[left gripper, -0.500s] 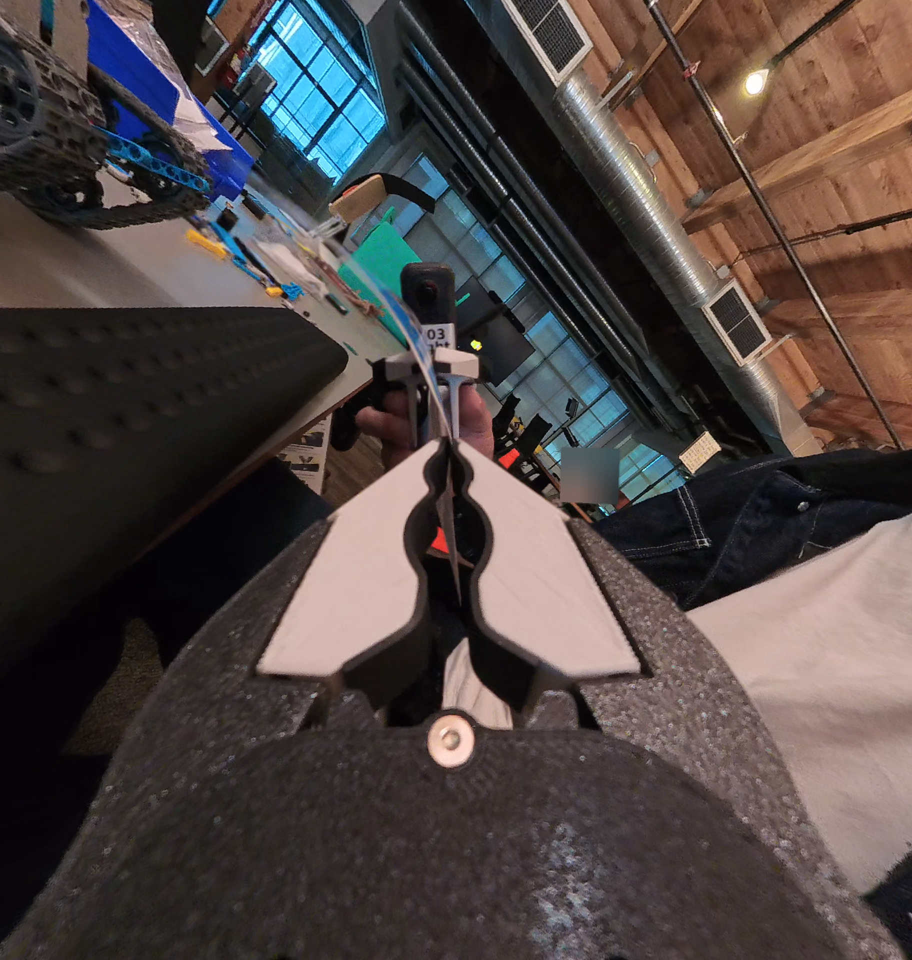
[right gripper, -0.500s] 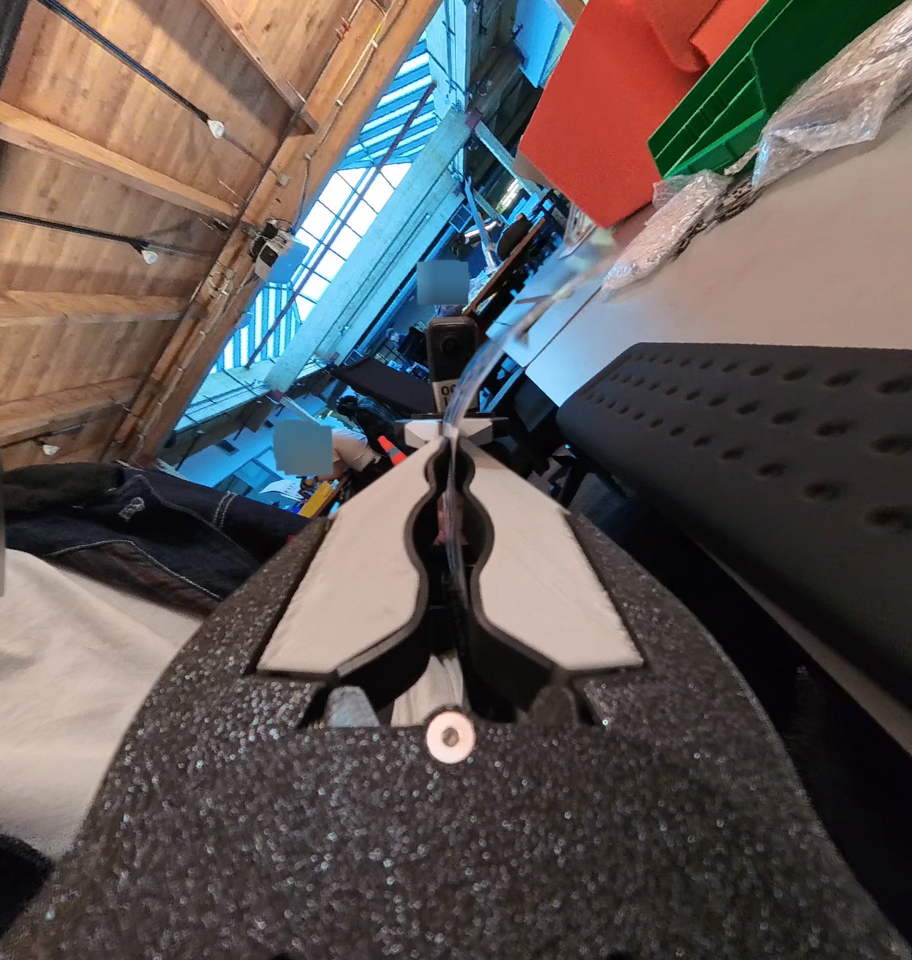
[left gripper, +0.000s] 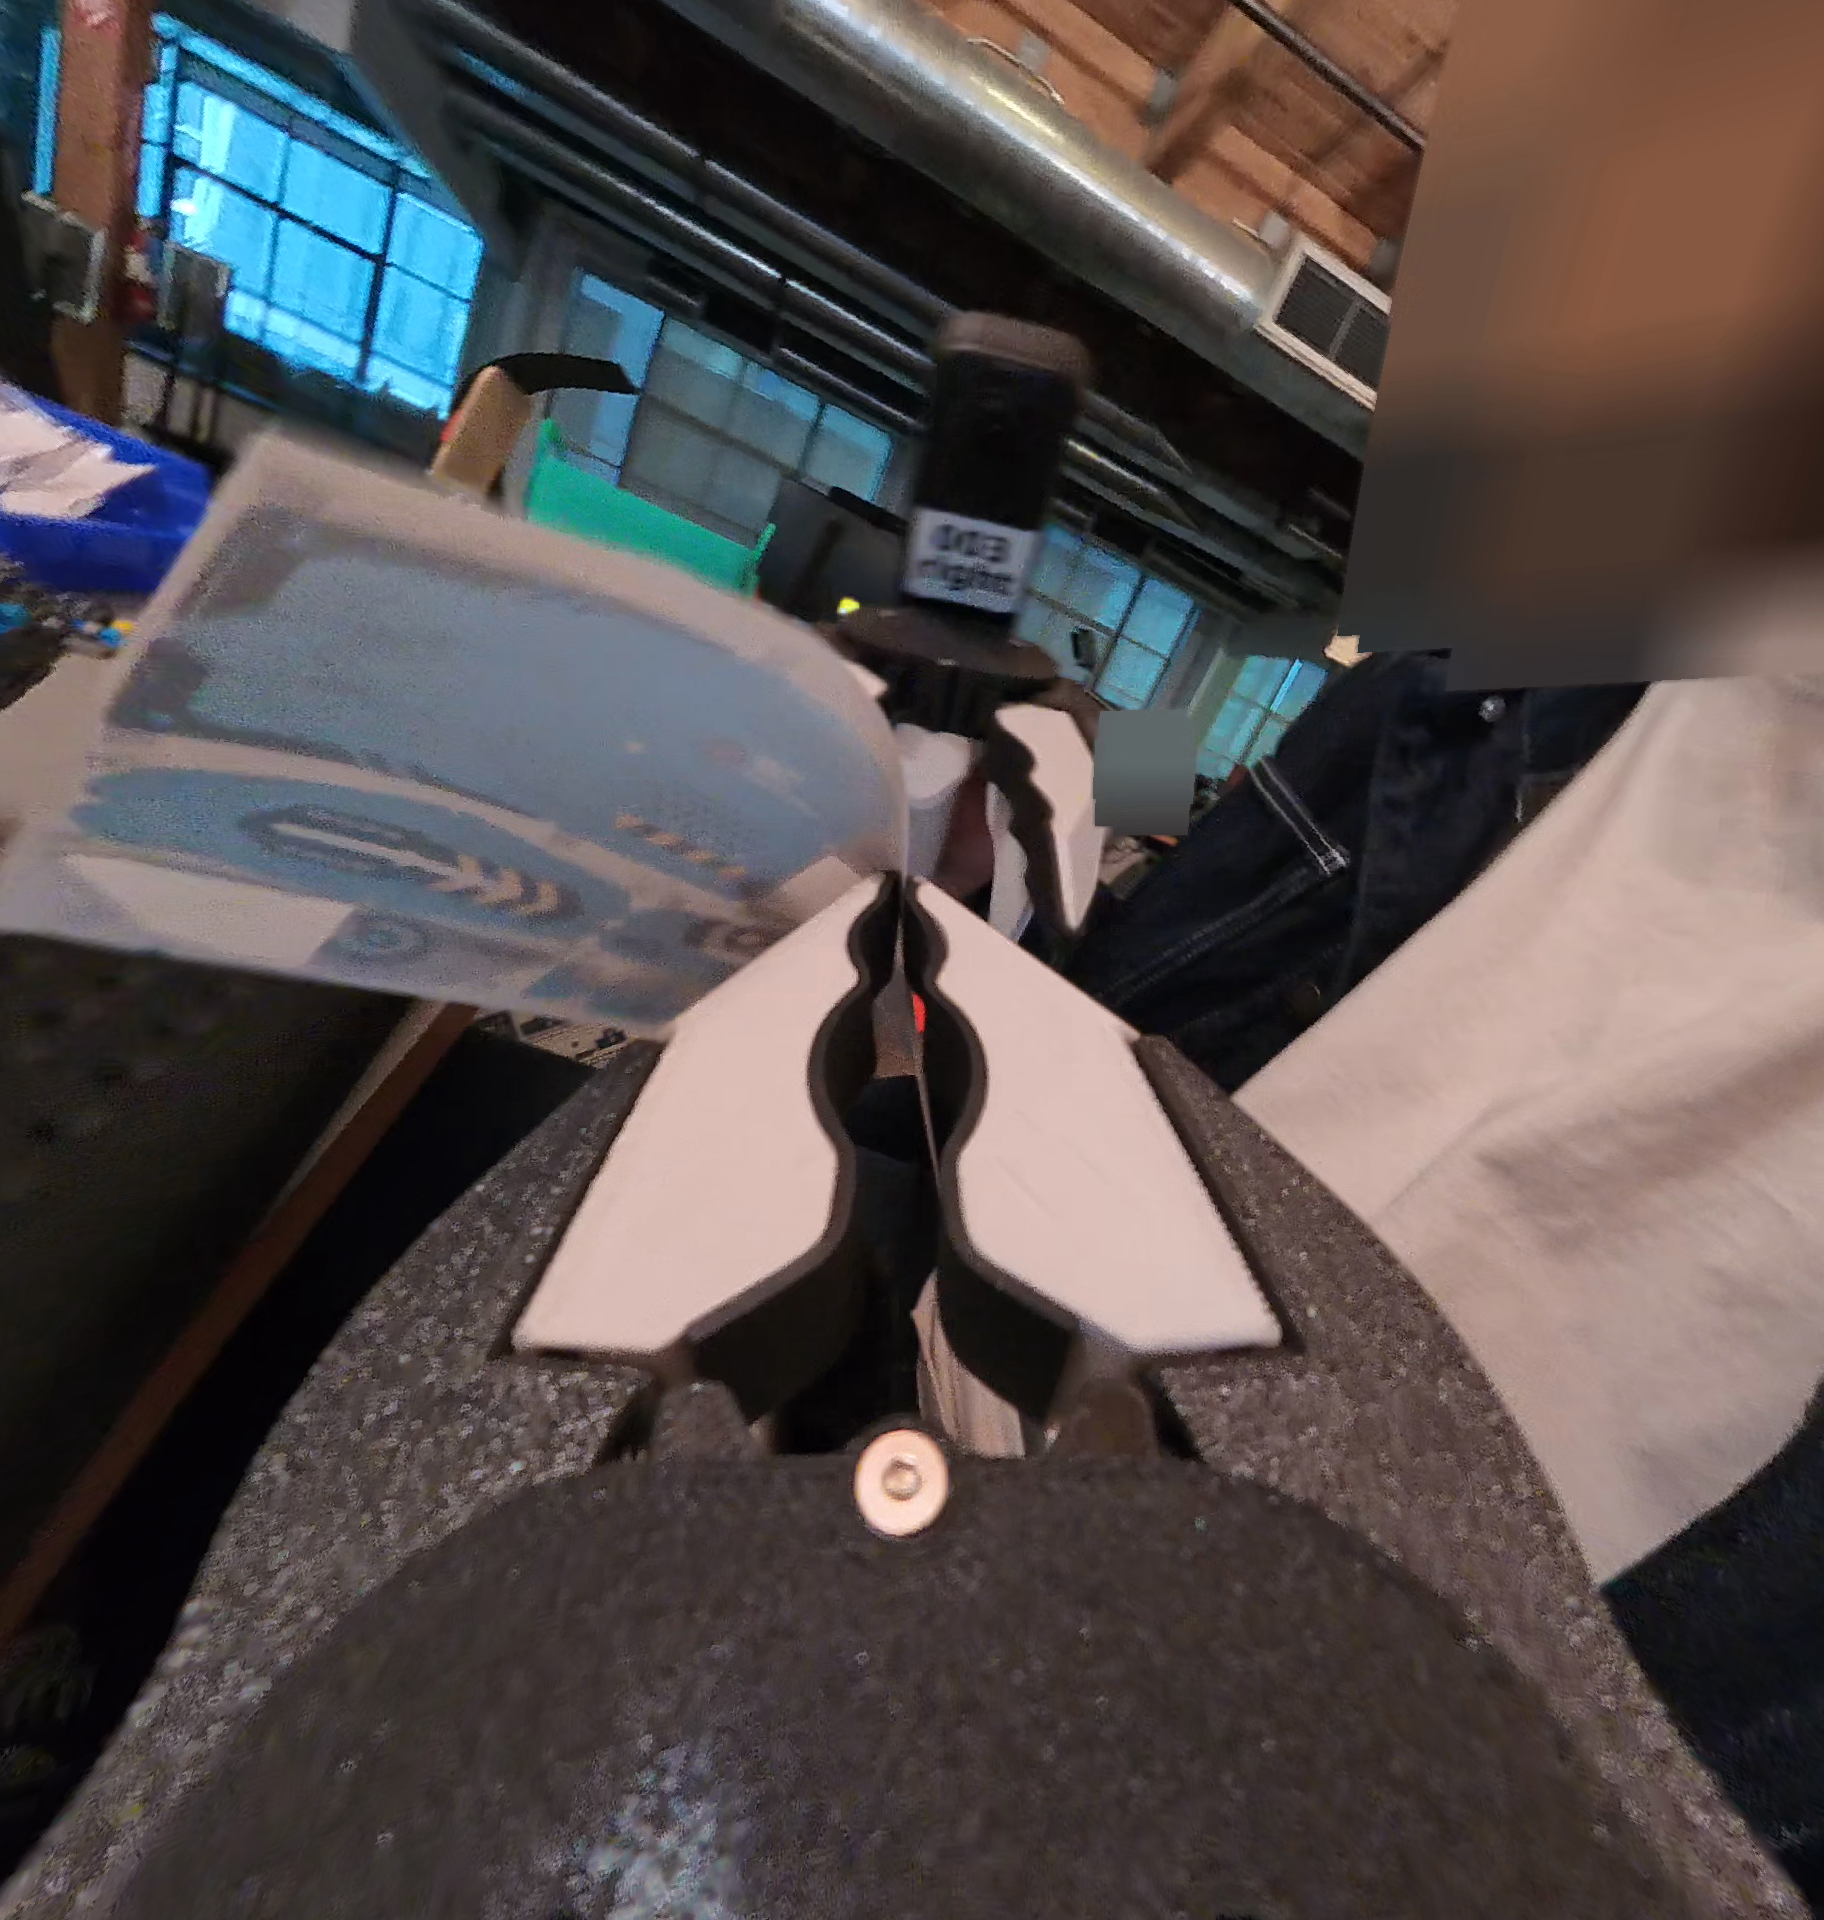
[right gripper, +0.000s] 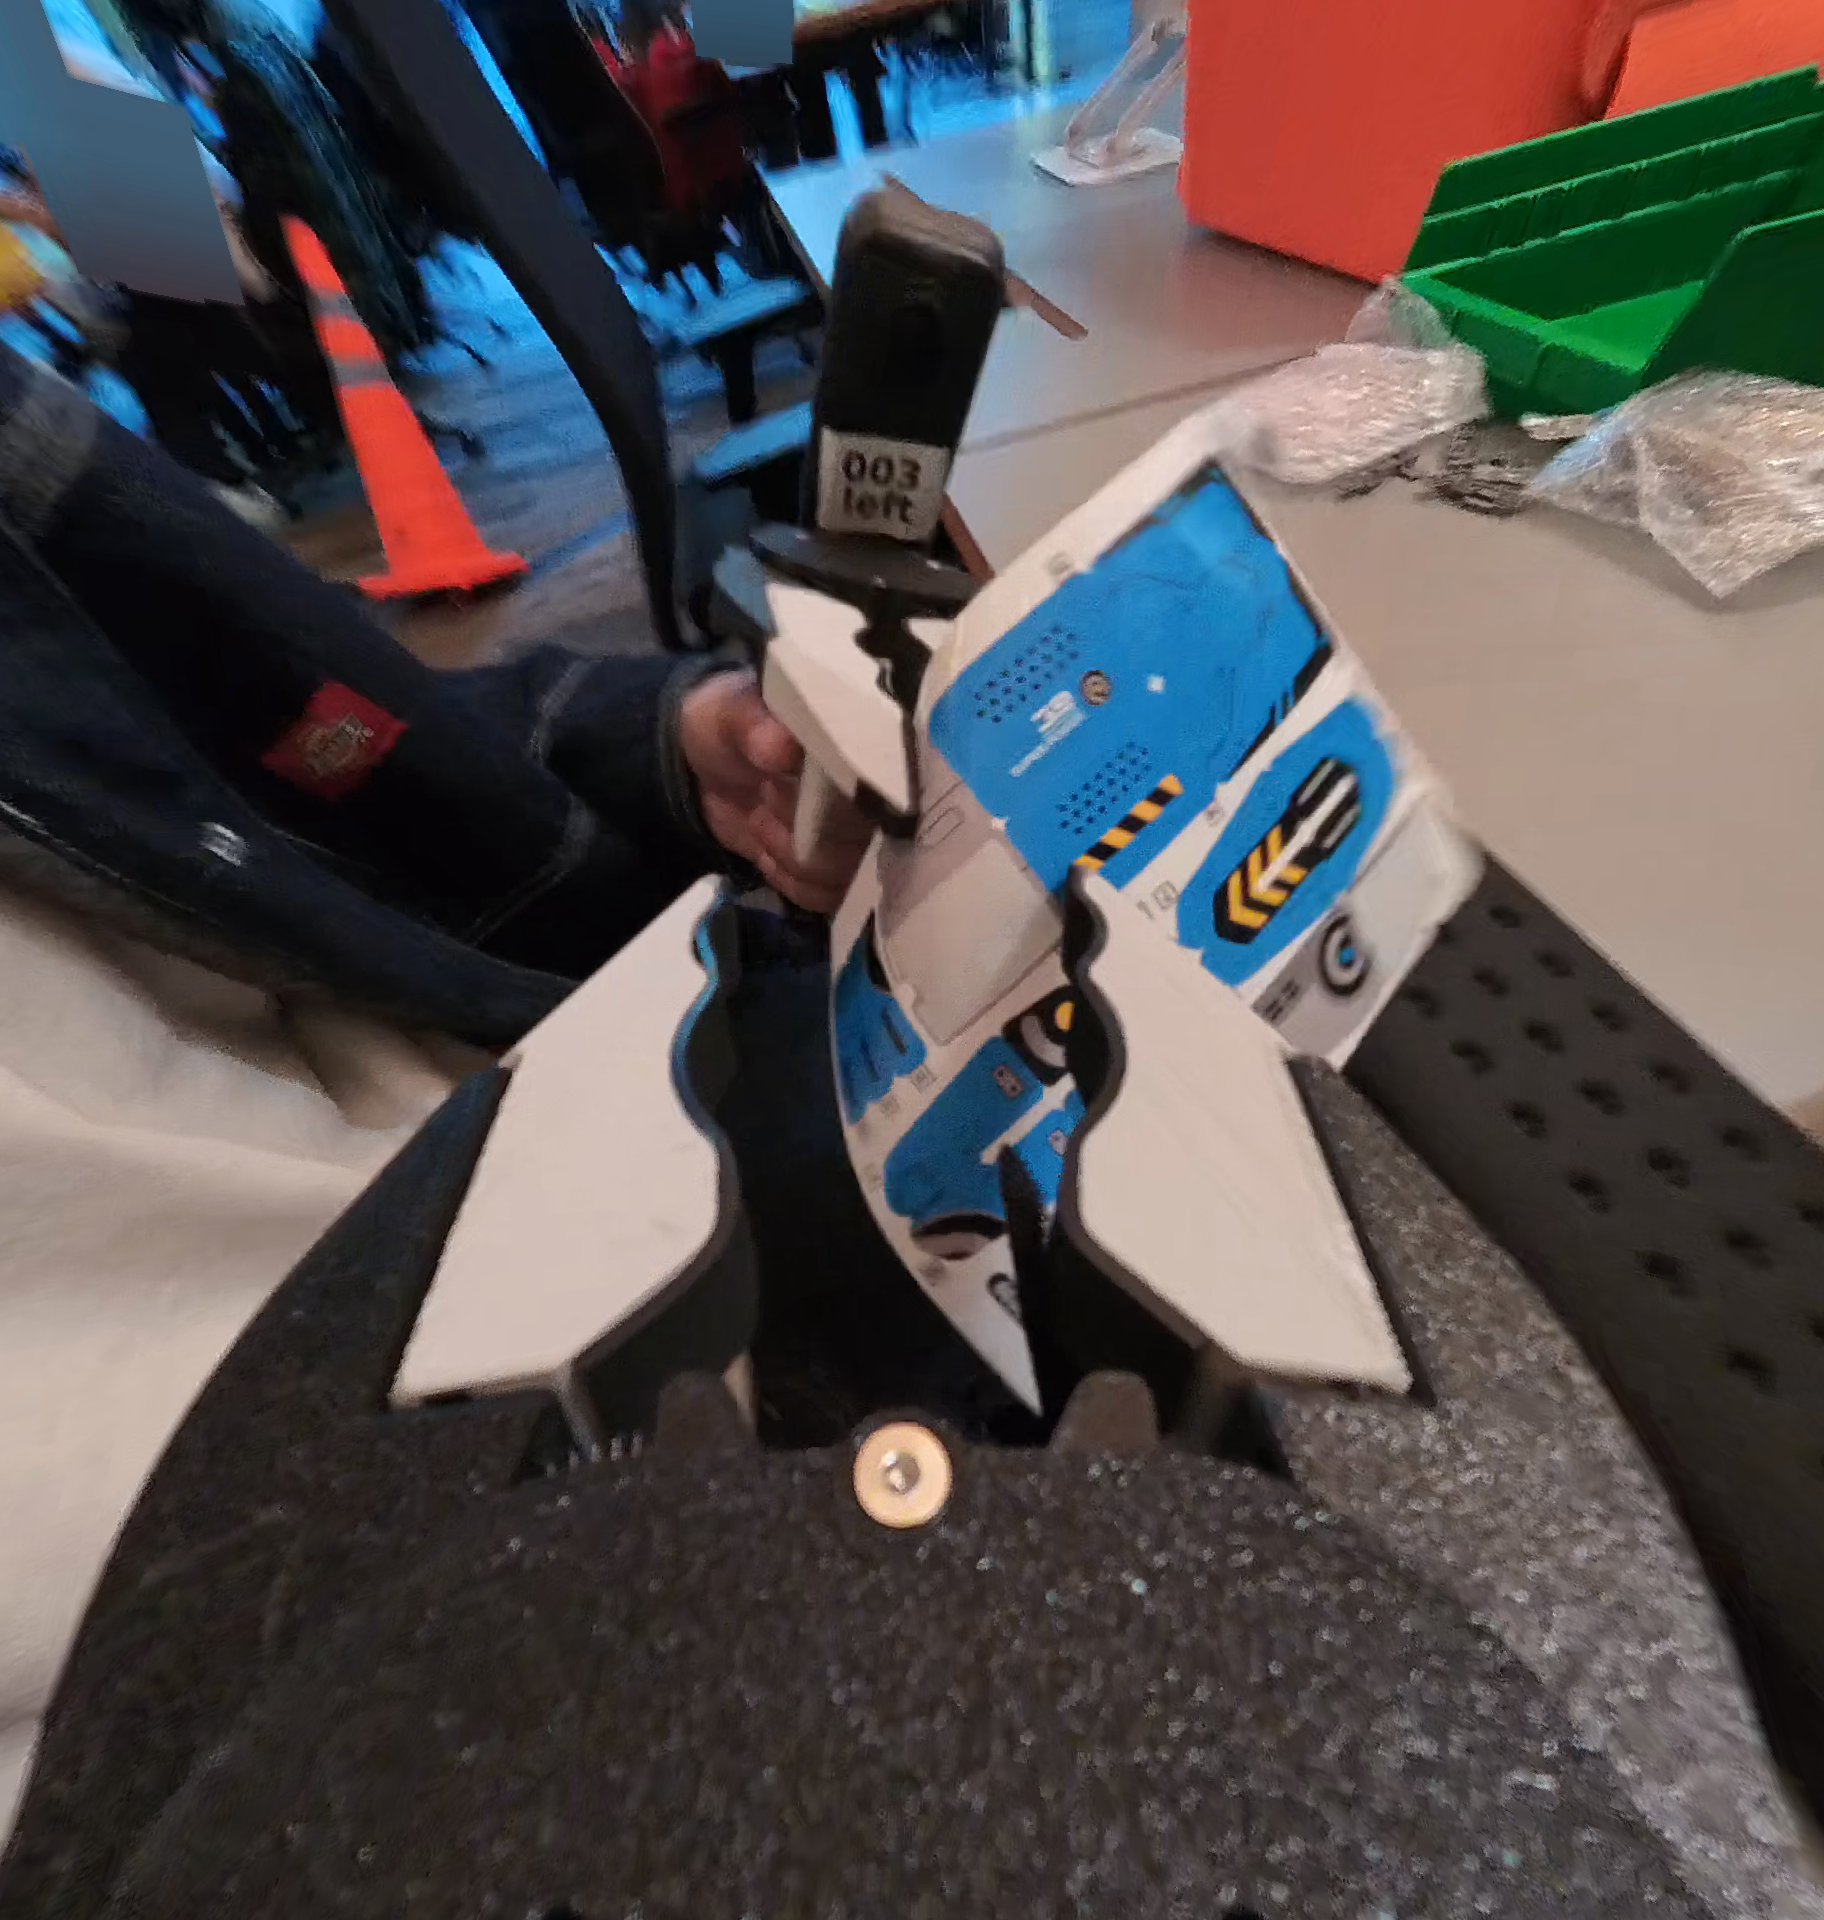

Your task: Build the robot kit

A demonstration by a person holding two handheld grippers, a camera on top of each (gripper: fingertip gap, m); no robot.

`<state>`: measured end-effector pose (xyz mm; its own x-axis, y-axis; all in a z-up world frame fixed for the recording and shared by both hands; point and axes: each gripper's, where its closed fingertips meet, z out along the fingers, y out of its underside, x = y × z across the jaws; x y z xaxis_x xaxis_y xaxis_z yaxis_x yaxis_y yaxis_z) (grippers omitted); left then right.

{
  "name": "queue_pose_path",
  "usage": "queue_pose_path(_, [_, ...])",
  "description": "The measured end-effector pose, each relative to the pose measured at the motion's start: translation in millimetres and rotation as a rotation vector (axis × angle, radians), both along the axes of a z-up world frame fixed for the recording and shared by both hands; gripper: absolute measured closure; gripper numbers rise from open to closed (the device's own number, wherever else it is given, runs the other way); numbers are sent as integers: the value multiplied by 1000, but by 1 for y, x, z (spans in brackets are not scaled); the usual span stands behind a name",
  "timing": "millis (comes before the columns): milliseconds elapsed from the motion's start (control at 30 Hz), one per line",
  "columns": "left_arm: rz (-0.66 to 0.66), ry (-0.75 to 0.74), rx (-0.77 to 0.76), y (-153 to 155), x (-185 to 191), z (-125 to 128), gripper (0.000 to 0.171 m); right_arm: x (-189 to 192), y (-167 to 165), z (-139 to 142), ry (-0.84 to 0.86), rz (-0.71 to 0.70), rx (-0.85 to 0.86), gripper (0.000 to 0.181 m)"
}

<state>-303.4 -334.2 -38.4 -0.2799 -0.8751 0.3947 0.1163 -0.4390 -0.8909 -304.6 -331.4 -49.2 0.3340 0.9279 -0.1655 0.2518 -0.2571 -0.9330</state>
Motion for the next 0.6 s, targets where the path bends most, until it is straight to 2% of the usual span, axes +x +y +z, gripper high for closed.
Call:
queue_pose_path(100, [-49, -15, 41, -13, 0, 3, 171, -8, -12, 12, 175, 99, -128, 127])
queue_pose_path(200, [-64, -1, 49, -17, 4, 1, 171, -11, -17, 7, 216, 154, -191, 138])
queue_pose_path(300, [-54, 4, 34, -13, 4, -1, 171, -7, -11, 8, 257, 139, -197, 155])
queue_pose_path(367, [-29, 22, 23, -7, 5, -4, 171, -2, -4, 8, 261, 109, -189, 165])
queue_pose_path(500, [-12, 28, -11, -2, 8, -7, 171, 0, 1, 3, 233, 77, -166, 167])
queue_pose_path(600, [1, 45, -23, 0, 9, -11, 171, 1, 5, -9, 147, 44, -130, 166])
